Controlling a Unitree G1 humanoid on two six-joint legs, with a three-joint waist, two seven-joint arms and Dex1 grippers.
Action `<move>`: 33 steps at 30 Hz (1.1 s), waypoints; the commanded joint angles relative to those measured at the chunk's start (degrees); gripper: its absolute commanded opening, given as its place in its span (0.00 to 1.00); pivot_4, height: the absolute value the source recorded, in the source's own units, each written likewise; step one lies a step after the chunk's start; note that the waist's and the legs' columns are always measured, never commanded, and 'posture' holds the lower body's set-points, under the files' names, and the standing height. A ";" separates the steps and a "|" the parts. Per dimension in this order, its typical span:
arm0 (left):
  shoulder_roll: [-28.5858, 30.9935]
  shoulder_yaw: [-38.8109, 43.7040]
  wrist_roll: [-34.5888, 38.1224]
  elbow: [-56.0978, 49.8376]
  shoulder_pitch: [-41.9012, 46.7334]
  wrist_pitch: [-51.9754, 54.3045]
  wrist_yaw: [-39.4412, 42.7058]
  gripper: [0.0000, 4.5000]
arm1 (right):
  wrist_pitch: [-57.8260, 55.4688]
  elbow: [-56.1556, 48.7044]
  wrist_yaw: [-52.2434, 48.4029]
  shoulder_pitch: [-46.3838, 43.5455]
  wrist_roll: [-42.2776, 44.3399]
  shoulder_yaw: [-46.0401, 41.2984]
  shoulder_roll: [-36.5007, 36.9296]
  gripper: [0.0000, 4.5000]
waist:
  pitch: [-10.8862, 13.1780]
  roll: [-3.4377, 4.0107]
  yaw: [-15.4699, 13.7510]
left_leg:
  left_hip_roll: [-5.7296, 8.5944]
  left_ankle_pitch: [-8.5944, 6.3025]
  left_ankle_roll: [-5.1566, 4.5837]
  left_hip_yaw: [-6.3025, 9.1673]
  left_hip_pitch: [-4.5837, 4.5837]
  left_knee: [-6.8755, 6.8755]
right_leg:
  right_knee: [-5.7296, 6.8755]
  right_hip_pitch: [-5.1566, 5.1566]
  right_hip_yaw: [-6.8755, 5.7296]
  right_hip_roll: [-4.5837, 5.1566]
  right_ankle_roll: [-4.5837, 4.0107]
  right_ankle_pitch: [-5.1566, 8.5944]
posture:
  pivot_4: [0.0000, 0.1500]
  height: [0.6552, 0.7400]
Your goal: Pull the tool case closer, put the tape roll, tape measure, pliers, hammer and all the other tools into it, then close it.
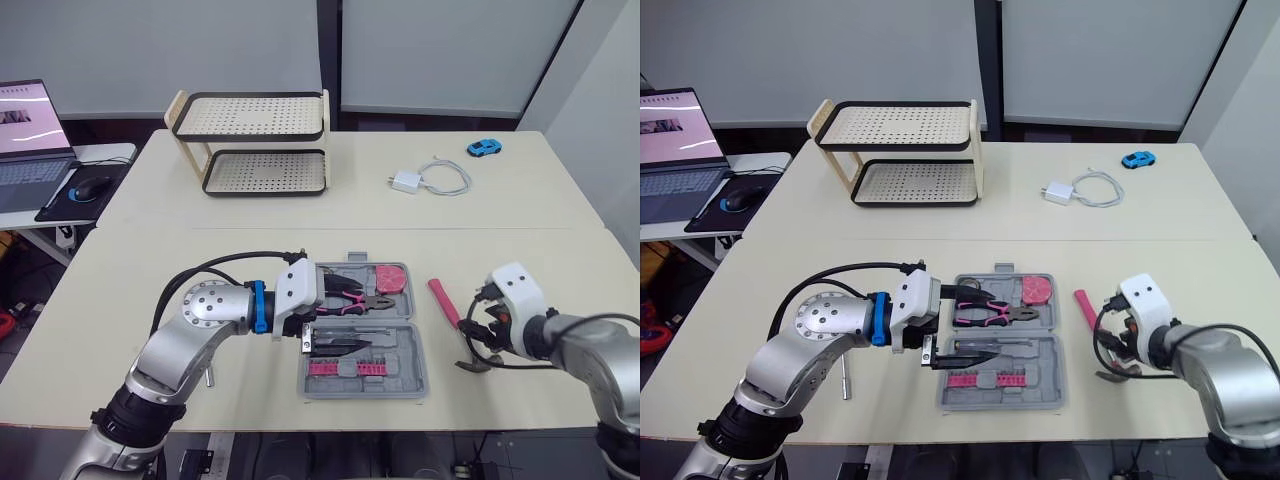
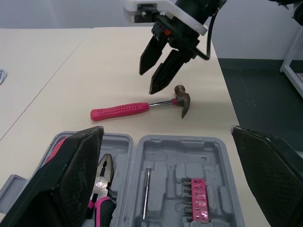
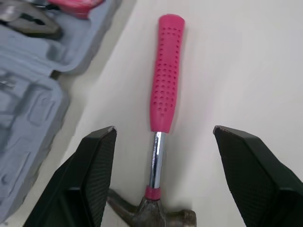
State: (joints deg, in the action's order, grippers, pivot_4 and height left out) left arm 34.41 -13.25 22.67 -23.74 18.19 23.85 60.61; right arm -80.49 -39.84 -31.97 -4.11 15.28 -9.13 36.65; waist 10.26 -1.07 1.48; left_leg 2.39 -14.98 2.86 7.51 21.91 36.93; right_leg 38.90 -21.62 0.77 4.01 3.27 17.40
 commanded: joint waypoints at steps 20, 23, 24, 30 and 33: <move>0.02 -0.59 0.76 -1.32 1.50 -1.23 1.74 1.00 | 28.99 7.10 4.40 10.37 -1.97 3.53 -5.78 0.80 | 0.00 0.00 0.16 | -0.06 0.00 0.01 -0.04 -0.12 0.01 | 0.03 0.07 0.10 -0.05 0.00 0.00 | 1.00 1.00; -0.03 -0.72 0.79 -1.65 1.52 -0.94 1.51 1.00 | 26.13 6.40 5.72 9.41 -1.54 3.83 -6.28 0.80 | 0.00 0.00 0.16 | -0.06 0.00 0.01 -0.01 -0.11 0.01 | 0.02 0.07 0.09 -0.04 0.00 0.00 | 1.00 1.00; -0.05 -0.72 0.88 -1.81 1.54 -0.74 1.40 1.00 | 25.27 6.33 5.90 9.20 -1.36 3.82 -6.29 0.80 | 0.00 0.01 0.16 | -0.05 0.00 0.01 0.00 -0.11 0.01 | 0.02 0.07 0.09 -0.04 0.00 0.00 | 1.00 1.00; 0.08 -0.63 1.06 -2.27 1.58 -0.17 1.20 1.00 | 22.34 7.25 7.25 9.20 -1.04 3.48 -6.12 0.80 | 0.00 0.01 0.16 | -0.04 0.00 0.01 -0.01 -0.11 0.01 | 0.02 0.06 0.09 -0.04 0.00 0.00 | 1.00 1.00; 0.01 -0.66 1.19 -2.46 1.66 0.14 1.11 1.00 | 22.85 8.25 7.79 9.23 -0.97 3.79 -6.29 0.80 | 0.00 0.01 0.16 | -0.04 0.00 0.00 -0.01 -0.11 0.01 | 0.02 0.06 0.09 -0.04 0.00 0.00 | 1.00 1.00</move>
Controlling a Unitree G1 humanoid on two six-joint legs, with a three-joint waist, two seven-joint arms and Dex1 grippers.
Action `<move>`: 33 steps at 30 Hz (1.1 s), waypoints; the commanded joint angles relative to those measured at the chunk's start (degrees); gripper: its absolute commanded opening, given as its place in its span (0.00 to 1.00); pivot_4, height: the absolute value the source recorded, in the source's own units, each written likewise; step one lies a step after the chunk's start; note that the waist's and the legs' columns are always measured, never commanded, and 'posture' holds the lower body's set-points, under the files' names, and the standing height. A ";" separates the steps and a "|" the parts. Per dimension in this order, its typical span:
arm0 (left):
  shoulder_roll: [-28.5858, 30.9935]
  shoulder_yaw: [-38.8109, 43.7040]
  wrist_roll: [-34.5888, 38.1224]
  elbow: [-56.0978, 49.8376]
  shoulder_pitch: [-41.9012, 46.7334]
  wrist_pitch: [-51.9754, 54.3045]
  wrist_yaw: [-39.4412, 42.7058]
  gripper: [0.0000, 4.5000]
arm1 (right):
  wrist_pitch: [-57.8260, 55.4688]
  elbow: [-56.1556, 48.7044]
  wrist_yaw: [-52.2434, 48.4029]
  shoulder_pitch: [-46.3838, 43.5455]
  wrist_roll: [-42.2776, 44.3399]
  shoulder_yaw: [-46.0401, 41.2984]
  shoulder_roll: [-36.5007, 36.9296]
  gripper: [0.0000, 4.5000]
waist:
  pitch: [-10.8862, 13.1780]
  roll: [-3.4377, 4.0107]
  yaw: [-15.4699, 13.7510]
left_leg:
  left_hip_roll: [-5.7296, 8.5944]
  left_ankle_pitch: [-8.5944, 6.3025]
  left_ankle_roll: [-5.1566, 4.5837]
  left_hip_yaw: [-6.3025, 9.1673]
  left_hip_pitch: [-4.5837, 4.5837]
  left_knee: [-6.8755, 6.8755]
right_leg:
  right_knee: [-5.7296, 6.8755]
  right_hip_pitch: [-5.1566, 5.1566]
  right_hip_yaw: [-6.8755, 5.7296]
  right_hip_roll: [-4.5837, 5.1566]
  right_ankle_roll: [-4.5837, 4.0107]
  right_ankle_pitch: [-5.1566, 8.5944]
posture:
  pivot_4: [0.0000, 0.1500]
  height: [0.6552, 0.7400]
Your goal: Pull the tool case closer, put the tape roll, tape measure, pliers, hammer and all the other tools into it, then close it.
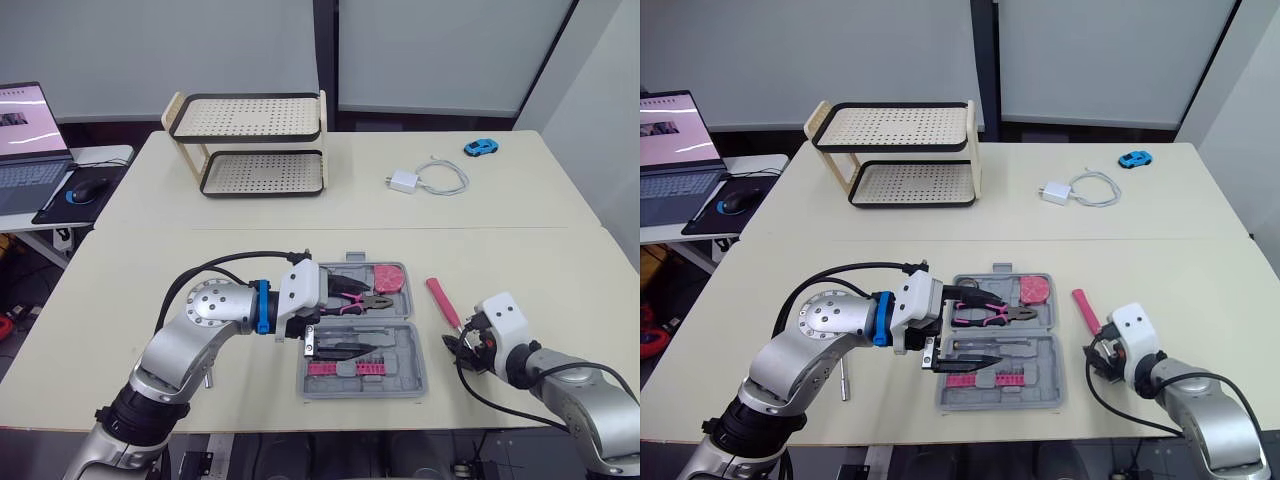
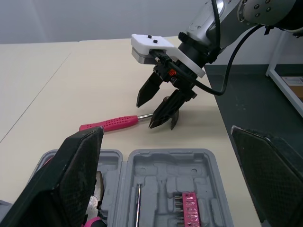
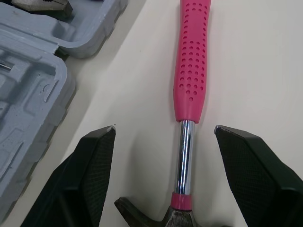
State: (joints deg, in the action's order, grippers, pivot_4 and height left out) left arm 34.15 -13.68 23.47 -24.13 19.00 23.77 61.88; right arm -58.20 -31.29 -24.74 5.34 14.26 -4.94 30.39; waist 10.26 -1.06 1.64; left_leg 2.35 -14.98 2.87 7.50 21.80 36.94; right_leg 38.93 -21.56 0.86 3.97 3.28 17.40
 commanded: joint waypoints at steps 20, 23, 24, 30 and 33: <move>-0.09 -0.66 0.46 -1.69 1.77 0.68 -0.29 1.00 | 4.65 6.18 0.93 0.10 -1.33 1.36 0.57 0.35 | 0.00 0.00 0.02 | 0.00 0.00 0.00 -0.03 -0.01 0.00 | 0.01 0.00 -0.01 -0.01 0.00 0.00 | 1.00 1.00; 0.01 -0.63 0.42 -1.72 1.62 0.67 -0.33 1.00 | 4.55 6.39 0.94 0.63 -1.20 0.09 0.95 0.10 | 0.00 0.00 0.02 | 0.00 0.00 0.00 -0.03 -0.01 0.00 | 0.00 0.01 -0.01 -0.01 0.00 0.00 | 1.00 1.00; -0.01 -0.64 0.42 -1.72 1.61 0.67 -0.34 1.00 | 4.75 6.56 0.86 0.68 -1.12 -0.47 1.12 0.03 | 0.00 0.00 0.01 | 0.00 0.00 0.00 -0.03 -0.01 0.00 | 0.00 0.01 -0.01 -0.01 0.00 0.00 | 1.00 1.00; 0.01 -0.30 0.69 -1.56 1.63 0.40 -0.11 1.00 | 5.65 3.72 -0.61 0.34 -0.91 -2.87 4.15 0.02 | 0.00 0.01 0.01 | 0.00 0.00 0.00 -0.04 0.00 0.00 | 0.00 0.01 0.00 0.00 0.00 0.00 | 1.00 1.00; 0.61 1.23 1.73 -1.81 0.95 -0.53 0.71 1.00 | 6.17 -1.37 -4.26 -0.01 -1.48 -2.41 10.95 0.02 | 0.08 0.17 0.05 | 0.00 0.00 0.00 -0.07 0.00 0.01 | 0.01 -0.01 0.02 0.01 0.00 0.00 | 1.00 1.00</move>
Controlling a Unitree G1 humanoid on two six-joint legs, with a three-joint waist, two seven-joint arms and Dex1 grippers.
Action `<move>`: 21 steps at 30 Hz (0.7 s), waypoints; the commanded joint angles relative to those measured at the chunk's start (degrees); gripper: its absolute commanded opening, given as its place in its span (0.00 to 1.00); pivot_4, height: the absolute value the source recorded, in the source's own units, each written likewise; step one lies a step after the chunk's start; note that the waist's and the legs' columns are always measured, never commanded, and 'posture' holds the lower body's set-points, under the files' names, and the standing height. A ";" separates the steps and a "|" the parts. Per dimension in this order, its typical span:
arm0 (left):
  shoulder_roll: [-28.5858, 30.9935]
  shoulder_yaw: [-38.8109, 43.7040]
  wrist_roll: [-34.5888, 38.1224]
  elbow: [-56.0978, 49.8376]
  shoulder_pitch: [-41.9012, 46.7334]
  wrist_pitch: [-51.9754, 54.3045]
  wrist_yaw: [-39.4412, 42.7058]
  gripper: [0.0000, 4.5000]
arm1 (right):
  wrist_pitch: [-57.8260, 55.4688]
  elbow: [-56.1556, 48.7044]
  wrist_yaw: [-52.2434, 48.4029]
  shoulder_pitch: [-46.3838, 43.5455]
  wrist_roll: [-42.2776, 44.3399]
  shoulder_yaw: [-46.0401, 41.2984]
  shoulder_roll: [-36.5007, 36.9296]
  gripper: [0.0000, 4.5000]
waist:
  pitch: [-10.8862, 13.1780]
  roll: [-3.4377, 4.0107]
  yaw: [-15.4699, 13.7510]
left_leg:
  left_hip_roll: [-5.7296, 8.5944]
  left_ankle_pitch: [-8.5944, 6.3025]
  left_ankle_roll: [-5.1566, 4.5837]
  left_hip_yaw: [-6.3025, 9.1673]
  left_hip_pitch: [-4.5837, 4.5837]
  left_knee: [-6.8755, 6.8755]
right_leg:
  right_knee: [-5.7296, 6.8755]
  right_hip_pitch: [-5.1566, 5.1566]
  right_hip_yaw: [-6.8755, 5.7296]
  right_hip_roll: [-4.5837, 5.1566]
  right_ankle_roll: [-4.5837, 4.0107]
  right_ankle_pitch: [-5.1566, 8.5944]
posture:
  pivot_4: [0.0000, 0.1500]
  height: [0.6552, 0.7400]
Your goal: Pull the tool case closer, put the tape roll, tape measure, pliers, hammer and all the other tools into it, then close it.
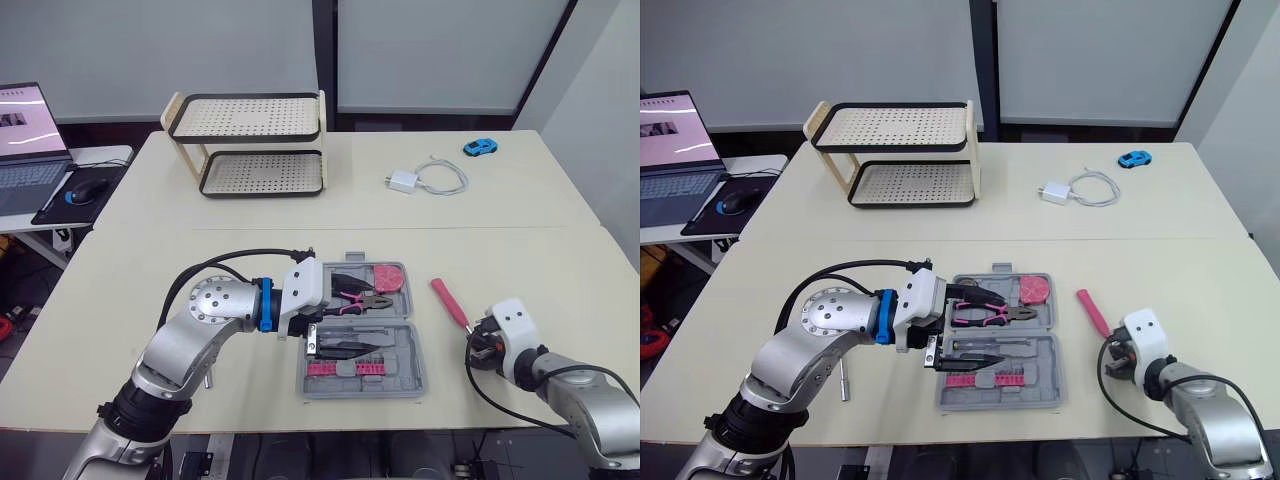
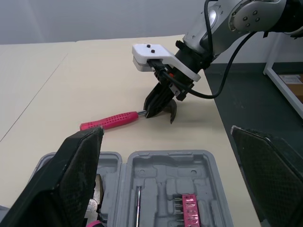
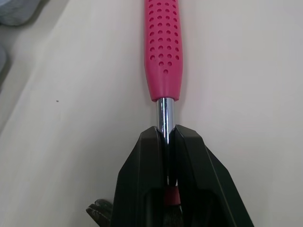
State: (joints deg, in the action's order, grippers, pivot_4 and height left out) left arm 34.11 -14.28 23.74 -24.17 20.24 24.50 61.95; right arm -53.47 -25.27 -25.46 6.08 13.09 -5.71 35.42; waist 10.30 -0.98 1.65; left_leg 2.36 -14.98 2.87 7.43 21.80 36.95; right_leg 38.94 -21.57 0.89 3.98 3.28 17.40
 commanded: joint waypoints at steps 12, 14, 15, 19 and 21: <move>11.12 11.28 7.46 -0.75 -6.52 -7.09 12.65 1.00 | 10.28 -13.95 -19.02 -9.82 -2.19 11.97 21.18 0.02 | 0.07 0.10 0.18 | -0.08 0.00 0.00 -0.01 0.00 -0.01 | -0.03 0.00 -0.04 -0.08 -0.01 0.01 | 1.00 1.00; 13.41 12.85 8.08 -0.91 -7.86 -6.81 14.04 1.00 | 8.61 -15.13 -20.21 -13.31 -2.72 16.05 21.55 0.02 | 0.09 0.09 0.18 | -0.09 0.00 0.00 0.01 0.00 -0.03 | -0.04 -0.01 -0.06 -0.09 -0.01 0.01 | 1.00 1.00; 14.36 13.53 8.27 -0.99 -8.54 -6.84 14.48 1.00 | 8.18 -15.76 -21.29 -14.63 -3.70 18.59 22.50 0.02 | 0.09 0.09 0.15 | -0.10 0.00 0.00 0.04 0.04 -0.03 | -0.04 -0.04 -0.06 -0.08 -0.01 0.01 | 1.00 1.00; 17.92 17.03 8.42 -0.85 -12.42 -6.96 15.44 1.00 | 5.53 -18.11 -23.27 -21.59 -7.98 29.01 21.68 0.02 | 0.14 0.03 0.12 | -0.12 0.00 0.00 0.07 0.10 -0.03 | -0.09 -0.07 -0.09 0.00 -0.01 0.01 | 1.00 1.00; 19.47 18.73 8.00 -0.63 -14.75 -7.24 15.76 1.00 | 2.01 -19.00 -23.60 -25.50 -8.59 33.06 19.34 0.02 | 0.15 0.02 0.13 | -0.13 0.00 0.00 0.10 0.11 -0.02 | -0.08 -0.09 -0.06 0.02 -0.01 0.01 | 1.00 1.00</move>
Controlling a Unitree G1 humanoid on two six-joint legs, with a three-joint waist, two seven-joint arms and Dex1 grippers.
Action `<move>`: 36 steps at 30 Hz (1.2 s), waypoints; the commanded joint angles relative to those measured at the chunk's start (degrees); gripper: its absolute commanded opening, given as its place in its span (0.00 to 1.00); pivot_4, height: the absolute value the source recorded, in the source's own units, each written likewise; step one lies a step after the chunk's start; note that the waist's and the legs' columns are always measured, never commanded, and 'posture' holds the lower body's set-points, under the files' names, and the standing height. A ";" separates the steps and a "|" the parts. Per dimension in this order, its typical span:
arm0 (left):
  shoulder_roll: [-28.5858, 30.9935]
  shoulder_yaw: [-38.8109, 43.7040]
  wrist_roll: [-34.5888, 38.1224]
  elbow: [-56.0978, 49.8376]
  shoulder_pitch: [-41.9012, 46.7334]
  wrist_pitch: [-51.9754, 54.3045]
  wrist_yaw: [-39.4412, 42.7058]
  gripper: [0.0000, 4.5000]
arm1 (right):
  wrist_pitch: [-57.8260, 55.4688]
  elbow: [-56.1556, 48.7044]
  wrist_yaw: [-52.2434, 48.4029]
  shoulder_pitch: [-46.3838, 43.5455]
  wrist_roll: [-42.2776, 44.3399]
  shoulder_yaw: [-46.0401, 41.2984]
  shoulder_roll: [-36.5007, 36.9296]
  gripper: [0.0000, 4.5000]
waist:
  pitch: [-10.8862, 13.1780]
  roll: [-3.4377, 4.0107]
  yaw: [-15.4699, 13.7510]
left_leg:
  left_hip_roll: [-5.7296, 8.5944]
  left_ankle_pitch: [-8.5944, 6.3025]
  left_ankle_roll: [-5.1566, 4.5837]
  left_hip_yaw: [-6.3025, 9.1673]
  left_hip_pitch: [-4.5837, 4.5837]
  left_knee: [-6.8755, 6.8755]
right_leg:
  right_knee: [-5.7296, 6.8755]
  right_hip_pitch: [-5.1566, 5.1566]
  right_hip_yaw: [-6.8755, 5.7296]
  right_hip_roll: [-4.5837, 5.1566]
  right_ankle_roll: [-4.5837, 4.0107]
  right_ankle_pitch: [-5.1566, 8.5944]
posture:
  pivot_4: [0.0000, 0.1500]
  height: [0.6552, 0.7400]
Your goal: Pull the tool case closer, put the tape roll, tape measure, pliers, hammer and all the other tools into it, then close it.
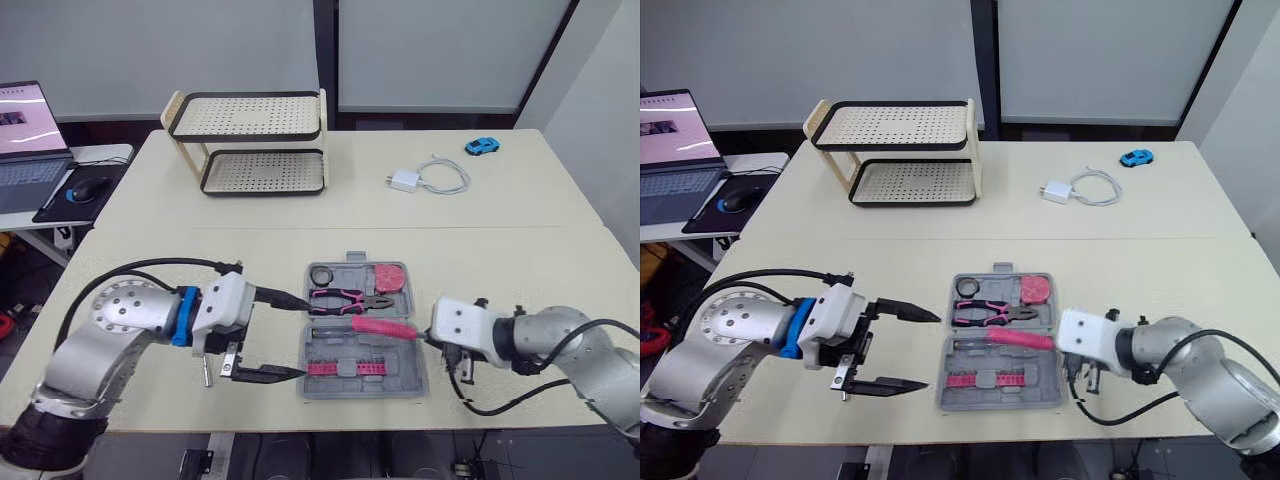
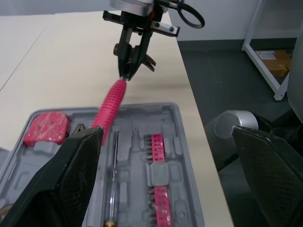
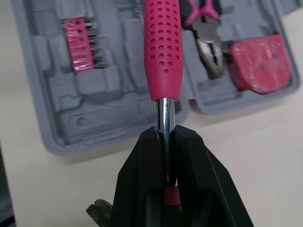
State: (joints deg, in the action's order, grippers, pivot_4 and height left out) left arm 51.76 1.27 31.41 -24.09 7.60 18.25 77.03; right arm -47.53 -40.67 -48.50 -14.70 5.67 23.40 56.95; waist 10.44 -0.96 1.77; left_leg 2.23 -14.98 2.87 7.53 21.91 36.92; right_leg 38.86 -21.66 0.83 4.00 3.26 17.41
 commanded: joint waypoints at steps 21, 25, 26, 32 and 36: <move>7.28 10.34 -0.55 -0.82 -11.99 -1.78 2.13 1.00 | 0.19 6.81 -1.52 -12.45 -12.12 19.76 -7.70 0.02 | 0.03 -0.03 0.08 | 0.00 0.00 0.01 0.06 0.18 -0.08 | 0.11 -0.36 0.07 0.05 -0.06 0.02 | 1.00 1.00; 7.73 10.52 -0.40 -0.30 -12.13 -2.19 2.45 1.00 | 4.09 9.59 -1.29 -10.86 -14.15 19.55 -8.34 0.02 | 0.03 -0.03 0.08 | 0.01 0.00 0.00 0.03 0.17 -0.08 | 0.11 -0.36 0.06 0.05 -0.06 0.02 | 1.00 1.00; 7.75 10.56 -0.44 -0.14 -12.11 -2.23 2.58 1.00 | 3.80 8.76 -1.48 -10.70 -14.44 19.42 -8.53 0.02 | 0.03 -0.02 0.08 | 0.01 0.00 0.00 0.03 0.17 -0.08 | 0.11 -0.36 0.06 0.04 -0.06 0.02 | 1.00 1.00; 7.89 10.92 -0.56 0.14 -12.38 -2.35 3.15 1.00 | 2.19 4.76 -2.47 -10.05 -15.51 18.63 -8.97 0.02 | 0.03 -0.03 0.08 | 0.02 0.00 0.00 0.04 0.17 -0.08 | 0.11 -0.35 0.06 0.02 -0.06 0.02 | 1.00 1.00; 7.91 11.01 -0.44 0.12 -12.27 -2.18 3.13 1.00 | 3.38 3.79 -2.72 -8.58 -15.59 17.13 -8.52 0.02 | 0.03 -0.03 0.07 | 0.01 0.00 0.00 0.03 0.17 -0.08 | 0.11 -0.36 0.05 0.02 -0.06 0.02 | 1.00 1.00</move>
State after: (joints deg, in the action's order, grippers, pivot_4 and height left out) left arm 58.80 10.61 30.61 -23.78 -4.61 16.78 79.67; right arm -45.44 -33.71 -50.36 -23.58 -10.02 42.31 48.23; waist 10.47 -0.98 1.84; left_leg 2.24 -14.98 2.87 7.56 22.08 36.84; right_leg 38.97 -22.01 0.88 4.02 3.20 17.43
